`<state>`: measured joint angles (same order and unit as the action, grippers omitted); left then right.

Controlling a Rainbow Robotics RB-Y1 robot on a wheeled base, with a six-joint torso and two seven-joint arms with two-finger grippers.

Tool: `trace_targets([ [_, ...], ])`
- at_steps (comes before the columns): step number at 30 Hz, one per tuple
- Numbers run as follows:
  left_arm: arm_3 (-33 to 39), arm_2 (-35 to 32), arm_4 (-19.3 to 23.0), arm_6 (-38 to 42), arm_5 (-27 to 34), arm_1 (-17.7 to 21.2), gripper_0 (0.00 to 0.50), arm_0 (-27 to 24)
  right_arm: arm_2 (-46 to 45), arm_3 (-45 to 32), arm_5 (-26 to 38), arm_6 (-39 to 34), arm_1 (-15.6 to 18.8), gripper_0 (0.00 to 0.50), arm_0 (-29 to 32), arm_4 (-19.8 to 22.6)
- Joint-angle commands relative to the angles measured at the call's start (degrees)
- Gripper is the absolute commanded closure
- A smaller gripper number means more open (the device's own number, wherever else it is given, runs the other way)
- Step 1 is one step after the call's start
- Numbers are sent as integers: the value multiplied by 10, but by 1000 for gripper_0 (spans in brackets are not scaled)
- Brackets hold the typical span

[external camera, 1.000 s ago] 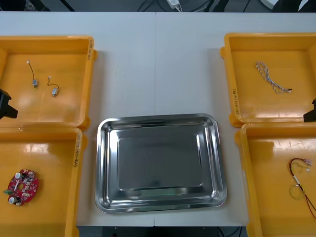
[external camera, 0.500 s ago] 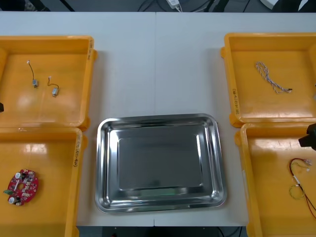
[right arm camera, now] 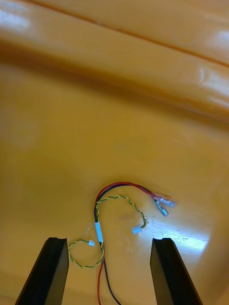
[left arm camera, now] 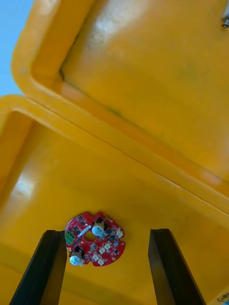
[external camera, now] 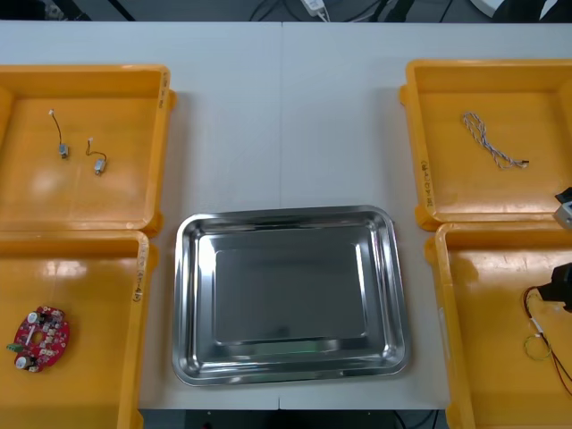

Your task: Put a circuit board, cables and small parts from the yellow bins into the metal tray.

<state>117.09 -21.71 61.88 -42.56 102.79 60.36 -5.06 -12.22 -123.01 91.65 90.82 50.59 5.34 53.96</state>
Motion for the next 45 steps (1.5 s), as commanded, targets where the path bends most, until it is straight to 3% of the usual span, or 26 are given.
trace_targets([
  [1, 31, -49, 13, 104, -19, 15, 0, 54, 39, -14, -22, 14, -5, 0, 13, -18],
  [15, 45, -96, -6, 158, -46, -44, 0, 146, 80, -14, -76, 18, -5, 0, 45, -58],
  [22, 36, -105, -13, 160, -52, -83, 0, 160, 104, -11, -109, 20, -6, 0, 59, -114],
  [35, 17, -102, -17, 154, -70, -132, 0, 191, 132, 31, -174, 21, -5, 0, 76, -120],
  [45, 14, -96, -35, 146, -82, -163, 0, 202, 132, 38, -178, 17, -5, 0, 83, -119],
])
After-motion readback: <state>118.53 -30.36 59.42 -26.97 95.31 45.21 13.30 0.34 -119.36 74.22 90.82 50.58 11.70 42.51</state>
